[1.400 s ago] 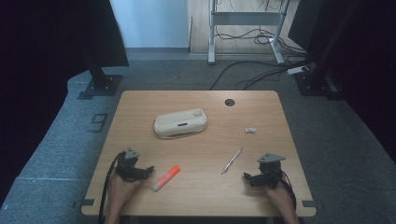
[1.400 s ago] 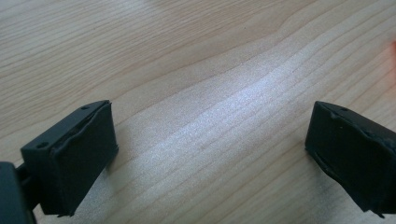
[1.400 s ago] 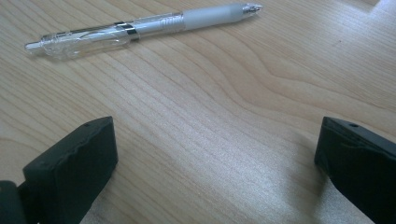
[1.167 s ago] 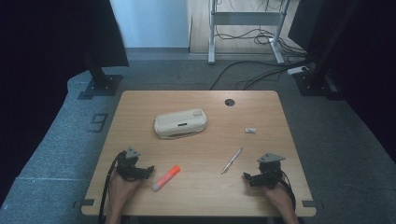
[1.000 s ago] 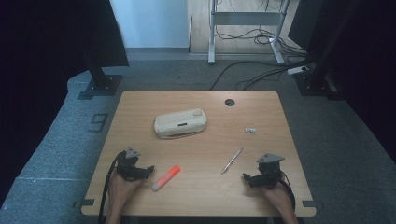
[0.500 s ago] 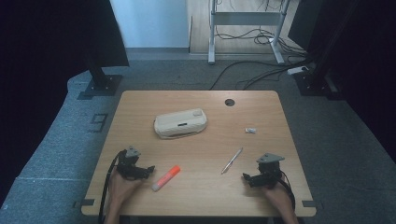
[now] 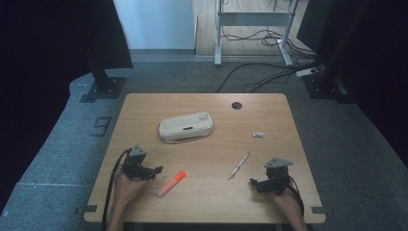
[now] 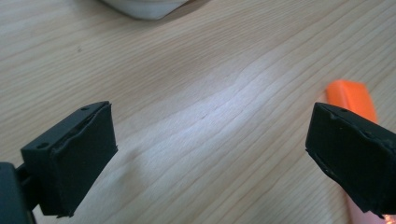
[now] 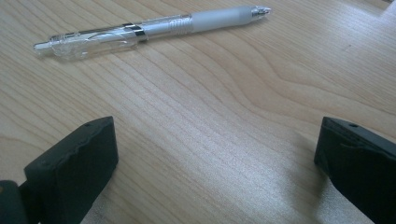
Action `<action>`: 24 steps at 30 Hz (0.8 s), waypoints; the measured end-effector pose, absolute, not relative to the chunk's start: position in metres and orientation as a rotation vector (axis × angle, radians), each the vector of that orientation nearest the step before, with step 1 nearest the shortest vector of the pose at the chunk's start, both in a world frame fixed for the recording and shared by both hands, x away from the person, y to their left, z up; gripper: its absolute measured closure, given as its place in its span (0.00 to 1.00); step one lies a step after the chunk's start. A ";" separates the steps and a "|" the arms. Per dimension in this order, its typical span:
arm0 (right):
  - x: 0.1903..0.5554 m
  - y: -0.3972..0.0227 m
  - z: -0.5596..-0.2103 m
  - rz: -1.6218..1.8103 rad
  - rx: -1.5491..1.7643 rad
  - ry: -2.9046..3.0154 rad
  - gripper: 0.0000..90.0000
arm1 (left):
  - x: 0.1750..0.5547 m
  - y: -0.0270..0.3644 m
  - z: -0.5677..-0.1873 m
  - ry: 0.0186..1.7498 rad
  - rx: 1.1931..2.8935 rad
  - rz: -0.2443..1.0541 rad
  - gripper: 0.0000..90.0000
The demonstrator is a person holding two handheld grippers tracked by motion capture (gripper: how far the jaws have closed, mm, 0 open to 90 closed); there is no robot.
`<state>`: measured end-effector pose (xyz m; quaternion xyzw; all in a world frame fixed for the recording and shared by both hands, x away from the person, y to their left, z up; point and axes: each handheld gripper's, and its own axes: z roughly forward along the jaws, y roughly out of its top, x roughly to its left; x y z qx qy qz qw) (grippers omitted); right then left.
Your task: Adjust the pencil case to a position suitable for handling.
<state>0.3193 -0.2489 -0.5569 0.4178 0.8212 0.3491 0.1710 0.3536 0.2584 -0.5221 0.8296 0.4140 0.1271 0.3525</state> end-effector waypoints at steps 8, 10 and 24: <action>0.319 -0.249 -0.557 0.992 1.187 2.332 0.00 | 0.364 0.247 -0.511 1.025 2.148 0.315 0.02; 0.319 -0.249 -0.557 0.990 1.187 2.331 0.00 | 0.368 0.244 -0.506 1.010 2.155 0.311 0.02; 0.320 -0.249 -0.557 0.990 1.189 2.330 0.00 | 0.402 0.228 -0.483 0.951 2.197 0.304 0.03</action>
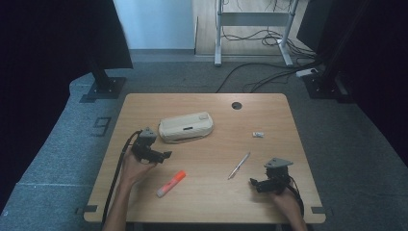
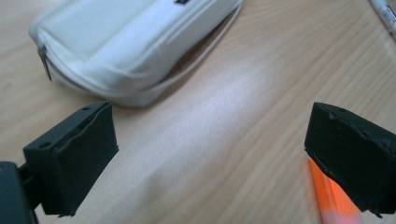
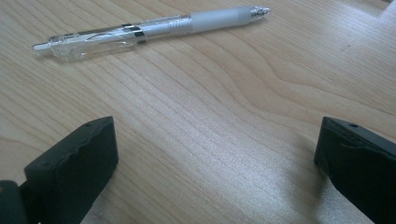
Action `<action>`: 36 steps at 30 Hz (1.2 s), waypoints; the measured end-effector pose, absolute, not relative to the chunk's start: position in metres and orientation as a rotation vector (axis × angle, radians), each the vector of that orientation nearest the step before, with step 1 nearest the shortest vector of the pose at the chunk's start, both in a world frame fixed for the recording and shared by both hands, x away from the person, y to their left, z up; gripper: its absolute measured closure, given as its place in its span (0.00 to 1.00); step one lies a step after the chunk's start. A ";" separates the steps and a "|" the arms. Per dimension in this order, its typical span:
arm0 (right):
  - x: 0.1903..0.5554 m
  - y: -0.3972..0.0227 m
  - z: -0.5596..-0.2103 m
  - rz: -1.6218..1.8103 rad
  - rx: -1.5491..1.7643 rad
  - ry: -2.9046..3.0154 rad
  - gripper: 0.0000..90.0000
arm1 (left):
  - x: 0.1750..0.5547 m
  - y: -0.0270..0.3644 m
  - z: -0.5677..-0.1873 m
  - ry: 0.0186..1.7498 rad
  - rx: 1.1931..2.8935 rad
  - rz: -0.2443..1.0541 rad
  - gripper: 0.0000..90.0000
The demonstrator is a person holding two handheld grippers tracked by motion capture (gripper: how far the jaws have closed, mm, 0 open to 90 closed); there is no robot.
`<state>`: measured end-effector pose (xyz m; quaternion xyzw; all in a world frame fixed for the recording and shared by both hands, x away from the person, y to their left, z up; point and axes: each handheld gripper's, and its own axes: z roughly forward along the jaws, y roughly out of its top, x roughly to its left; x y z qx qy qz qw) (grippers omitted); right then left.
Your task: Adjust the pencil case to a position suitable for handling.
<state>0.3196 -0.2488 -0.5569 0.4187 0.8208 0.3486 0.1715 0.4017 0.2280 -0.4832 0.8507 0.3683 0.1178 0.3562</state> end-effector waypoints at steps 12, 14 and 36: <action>0.320 -0.249 -0.557 0.990 1.188 2.330 0.00 | 0.433 0.212 -0.471 0.913 2.233 0.270 0.04; 0.320 -0.249 -0.557 0.990 1.188 2.330 0.00 | 0.438 0.209 -0.469 0.910 2.241 0.262 0.04; 0.320 -0.249 -0.557 0.990 1.186 2.330 0.00 | 0.494 0.187 -0.472 0.907 2.260 0.166 0.07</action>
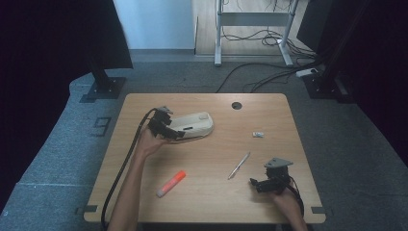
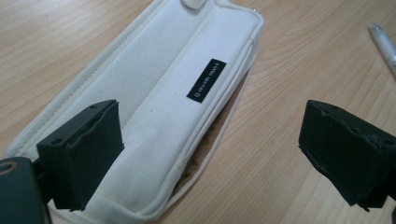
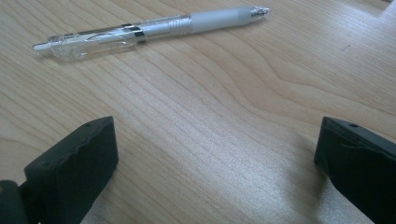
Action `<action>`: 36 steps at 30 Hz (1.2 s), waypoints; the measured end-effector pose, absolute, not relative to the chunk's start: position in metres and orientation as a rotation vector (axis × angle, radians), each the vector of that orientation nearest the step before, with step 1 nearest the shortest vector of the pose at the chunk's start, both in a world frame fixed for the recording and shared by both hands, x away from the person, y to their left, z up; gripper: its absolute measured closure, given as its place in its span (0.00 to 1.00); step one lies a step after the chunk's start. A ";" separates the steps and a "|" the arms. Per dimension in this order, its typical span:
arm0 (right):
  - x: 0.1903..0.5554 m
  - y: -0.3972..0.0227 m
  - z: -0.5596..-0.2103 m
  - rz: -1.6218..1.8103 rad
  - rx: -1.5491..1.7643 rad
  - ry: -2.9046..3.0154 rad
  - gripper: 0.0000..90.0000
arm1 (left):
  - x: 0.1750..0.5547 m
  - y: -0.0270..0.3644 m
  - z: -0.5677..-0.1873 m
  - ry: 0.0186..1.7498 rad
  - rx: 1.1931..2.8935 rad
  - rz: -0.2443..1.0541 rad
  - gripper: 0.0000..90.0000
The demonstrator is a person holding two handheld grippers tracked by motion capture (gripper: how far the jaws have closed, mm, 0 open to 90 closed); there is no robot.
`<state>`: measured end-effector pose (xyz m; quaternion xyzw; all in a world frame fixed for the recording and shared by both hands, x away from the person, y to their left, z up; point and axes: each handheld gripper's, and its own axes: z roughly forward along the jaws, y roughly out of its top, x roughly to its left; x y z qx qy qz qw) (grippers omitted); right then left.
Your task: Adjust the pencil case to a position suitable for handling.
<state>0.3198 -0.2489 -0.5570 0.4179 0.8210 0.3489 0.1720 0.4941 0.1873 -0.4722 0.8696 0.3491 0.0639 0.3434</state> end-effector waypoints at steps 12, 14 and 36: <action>0.320 -0.249 -0.557 0.991 1.186 2.330 0.00 | 0.509 0.189 -0.504 0.906 2.327 0.148 0.16; 0.320 -0.249 -0.557 0.991 1.186 2.330 0.00 | 0.508 0.189 -0.507 0.908 2.339 0.147 0.16; 0.320 -0.249 -0.557 0.990 1.189 2.330 0.00 | 0.458 0.188 -0.512 0.887 2.386 0.223 0.39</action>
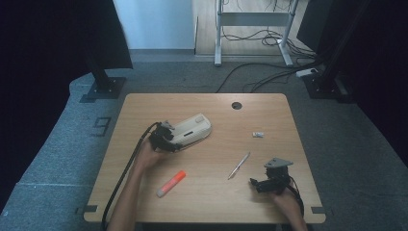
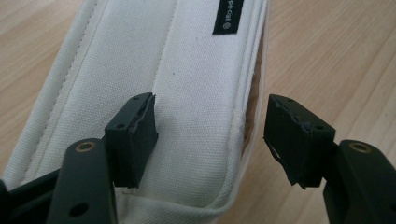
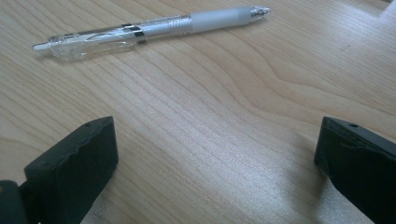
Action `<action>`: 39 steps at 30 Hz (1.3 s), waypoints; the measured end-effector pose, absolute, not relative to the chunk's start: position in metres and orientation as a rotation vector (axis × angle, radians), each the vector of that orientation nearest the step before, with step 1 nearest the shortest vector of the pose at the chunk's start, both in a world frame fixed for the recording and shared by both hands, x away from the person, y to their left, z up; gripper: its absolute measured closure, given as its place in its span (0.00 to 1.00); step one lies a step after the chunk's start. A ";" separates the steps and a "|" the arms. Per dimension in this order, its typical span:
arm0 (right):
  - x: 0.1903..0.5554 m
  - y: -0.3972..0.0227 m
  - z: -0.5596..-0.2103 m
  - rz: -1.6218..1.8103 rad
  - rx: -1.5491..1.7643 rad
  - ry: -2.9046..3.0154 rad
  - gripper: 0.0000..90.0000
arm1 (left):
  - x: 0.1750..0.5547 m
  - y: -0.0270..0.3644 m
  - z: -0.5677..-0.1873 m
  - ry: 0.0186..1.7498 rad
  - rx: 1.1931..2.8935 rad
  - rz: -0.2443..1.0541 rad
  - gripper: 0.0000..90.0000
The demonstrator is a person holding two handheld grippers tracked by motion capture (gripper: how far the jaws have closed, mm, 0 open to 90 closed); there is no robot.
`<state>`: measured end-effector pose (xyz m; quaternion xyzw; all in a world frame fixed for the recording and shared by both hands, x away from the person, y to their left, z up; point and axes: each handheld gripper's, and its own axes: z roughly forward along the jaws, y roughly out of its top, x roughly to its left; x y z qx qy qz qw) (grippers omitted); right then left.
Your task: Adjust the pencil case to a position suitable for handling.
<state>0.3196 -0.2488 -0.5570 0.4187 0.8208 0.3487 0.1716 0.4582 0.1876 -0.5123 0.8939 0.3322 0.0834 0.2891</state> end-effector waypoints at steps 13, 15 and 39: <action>0.320 -0.249 -0.557 0.990 1.188 2.330 0.00 | 0.425 0.193 -0.514 0.924 2.331 0.246 0.51; 0.320 -0.249 -0.557 0.990 1.189 2.330 0.00 | 0.417 0.194 -0.515 0.933 2.317 0.257 0.51; 0.320 -0.249 -0.557 0.991 1.193 2.326 0.00 | 0.394 0.207 -0.508 0.997 2.204 0.299 0.80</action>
